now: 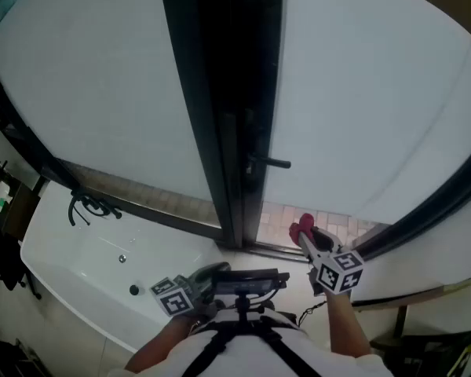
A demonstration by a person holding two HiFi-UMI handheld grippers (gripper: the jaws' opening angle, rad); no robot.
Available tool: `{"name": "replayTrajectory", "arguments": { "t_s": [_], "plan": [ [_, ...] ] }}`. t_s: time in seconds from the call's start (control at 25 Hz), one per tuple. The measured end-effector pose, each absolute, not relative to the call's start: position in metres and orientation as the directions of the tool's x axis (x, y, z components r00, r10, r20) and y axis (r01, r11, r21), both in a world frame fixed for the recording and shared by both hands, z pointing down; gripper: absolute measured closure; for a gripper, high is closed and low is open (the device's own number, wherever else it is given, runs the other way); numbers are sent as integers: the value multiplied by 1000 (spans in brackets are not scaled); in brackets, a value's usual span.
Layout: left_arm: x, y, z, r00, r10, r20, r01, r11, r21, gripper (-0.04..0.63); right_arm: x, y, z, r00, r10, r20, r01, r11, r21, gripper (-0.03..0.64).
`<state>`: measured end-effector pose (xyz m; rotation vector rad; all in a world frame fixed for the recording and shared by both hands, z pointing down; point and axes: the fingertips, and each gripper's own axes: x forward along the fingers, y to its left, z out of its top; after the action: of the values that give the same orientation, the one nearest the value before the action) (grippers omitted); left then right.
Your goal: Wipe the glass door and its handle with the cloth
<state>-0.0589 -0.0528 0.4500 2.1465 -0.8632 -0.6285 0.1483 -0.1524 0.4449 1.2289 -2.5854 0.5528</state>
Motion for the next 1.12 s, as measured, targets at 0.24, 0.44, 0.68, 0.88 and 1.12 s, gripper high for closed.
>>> {"name": "replayTrajectory", "arguments": {
  "t_s": [0.24,0.44,0.68,0.88,1.12],
  "plan": [
    [-64,-69,447,641,-747,-178,-387,-514,765,583,142,-168,445,-632,-696,340,-774,589,-232,508],
    [-60,-69,449,653,-736,-177,-375,-518,768,583,144,-166,453,-625,-696,354,-780,576,-244,508],
    [-55,-72,458,669,-728,-151,-372,-503,780,594,145,-164,465,-622,-691,369,-783,560,-270,508],
    [-57,-76,466,672,-731,-115,-380,-473,795,594,145,-160,473,-617,-687,384,-787,549,-281,507],
    [-66,-80,475,651,-754,-87,-424,-456,782,594,147,-159,488,-606,-672,426,-795,524,-305,507]
  ]
}}
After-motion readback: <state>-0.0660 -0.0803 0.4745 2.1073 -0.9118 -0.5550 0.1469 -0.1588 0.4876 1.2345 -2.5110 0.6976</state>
